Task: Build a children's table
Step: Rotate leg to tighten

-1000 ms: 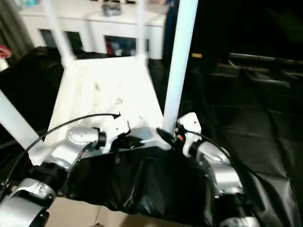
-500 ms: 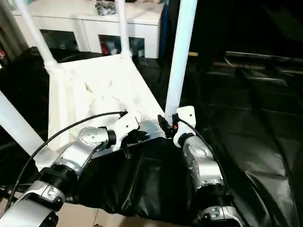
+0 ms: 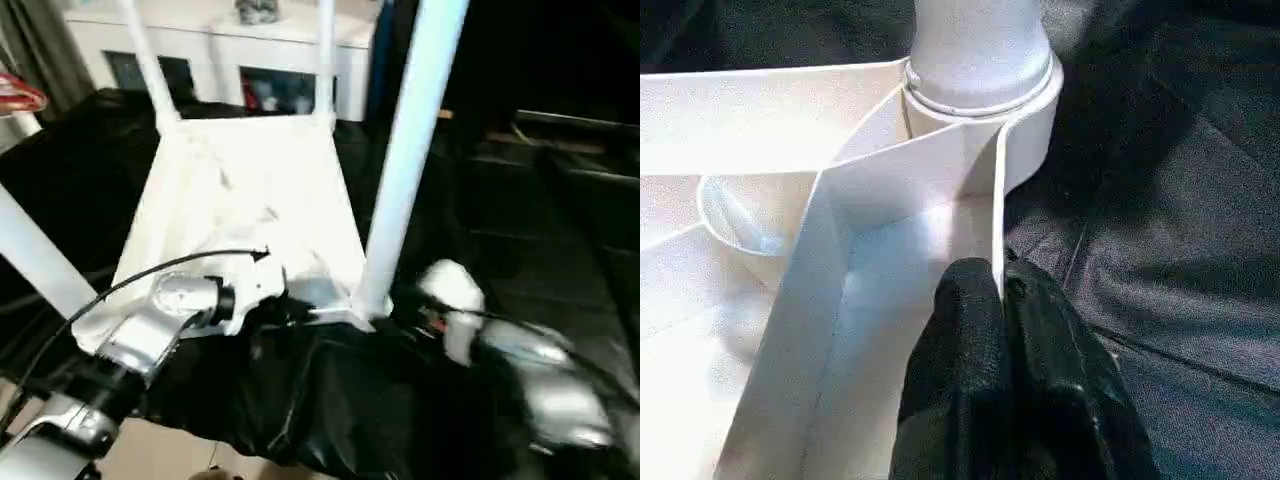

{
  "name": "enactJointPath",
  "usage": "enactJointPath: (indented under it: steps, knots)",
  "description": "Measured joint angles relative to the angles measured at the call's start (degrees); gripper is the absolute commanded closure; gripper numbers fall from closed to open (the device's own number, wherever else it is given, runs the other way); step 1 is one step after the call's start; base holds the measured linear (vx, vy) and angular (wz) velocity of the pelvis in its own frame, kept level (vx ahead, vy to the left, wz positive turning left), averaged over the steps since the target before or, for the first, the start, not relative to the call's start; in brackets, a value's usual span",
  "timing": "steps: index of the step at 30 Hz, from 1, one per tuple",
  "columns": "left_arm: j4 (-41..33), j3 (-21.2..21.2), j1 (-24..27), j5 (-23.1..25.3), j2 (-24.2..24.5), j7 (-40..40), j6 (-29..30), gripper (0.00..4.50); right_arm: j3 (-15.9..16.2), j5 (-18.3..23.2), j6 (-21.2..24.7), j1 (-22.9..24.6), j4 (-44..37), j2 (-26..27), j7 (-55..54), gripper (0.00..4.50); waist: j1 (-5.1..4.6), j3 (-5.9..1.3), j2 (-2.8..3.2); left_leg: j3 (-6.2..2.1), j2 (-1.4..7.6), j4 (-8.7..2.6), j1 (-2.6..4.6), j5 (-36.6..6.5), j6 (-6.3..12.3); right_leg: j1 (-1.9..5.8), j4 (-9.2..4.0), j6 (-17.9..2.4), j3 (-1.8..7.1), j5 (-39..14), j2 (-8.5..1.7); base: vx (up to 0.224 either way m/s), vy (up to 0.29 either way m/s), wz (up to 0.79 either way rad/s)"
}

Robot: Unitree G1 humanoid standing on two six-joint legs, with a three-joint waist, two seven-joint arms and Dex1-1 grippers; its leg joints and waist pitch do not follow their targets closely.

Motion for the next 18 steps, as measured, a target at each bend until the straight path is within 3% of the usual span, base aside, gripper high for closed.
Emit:
enactJointPath:
  steps: [7, 10, 13, 18]
  knots:
    - [-1.00, 0.12, 0.63, -0.82, 0.99, -1.89, -0.16, 4.50, -4.58, 4.33, 3.82, 3.42, -6.14, -5.07, 2.44, 1.39, 0.03, -0.03, 0.14, -0.04, 0.03, 0.00, -0.22, 0.01, 0.00, -0.06, 0.01, 0.02, -0.04, 0.00, 0.04, 0.000, 0.000, 0.00]
    - [-1.63, 0.25, 1.01, -0.88, 0.71, -1.36, 0.01, 4.50, -2.98, 6.25, 6.59, 6.36, -10.77, -4.64, 3.87, 1.39, 0.18, -0.06, 0.27, -0.06, 0.02, 0.02, -0.30, 0.02, 0.05, -0.11, -0.01, 0.02, -0.06, -0.01, 0.03, 0.000, 0.000, 0.00]
    - [-3.63, 0.79, 1.93, -1.77, 0.94, -1.21, 2.26, 4.06, -1.06, 7.55, 8.77, 6.85, -13.18, -4.05, 4.41, 1.37, -0.02, 0.00, 0.47, -0.04, 0.02, 0.12, -0.36, 0.15, 0.30, -0.15, 0.00, 0.01, -0.03, 0.01, 0.01, 0.000, 0.000, 0.00]
    - [-13.90, 3.07, 5.22, -8.86, 0.83, -2.61, 7.92, 3.75, 1.22, 8.66, 11.40, 6.00, -16.18, -2.93, 4.44, 1.37, -0.01, 0.09, 0.31, -0.07, 0.04, 0.15, -0.33, 0.08, 0.15, -0.14, 0.08, 0.00, -0.05, 0.01, 0.02, 0.000, 0.000, 0.00]
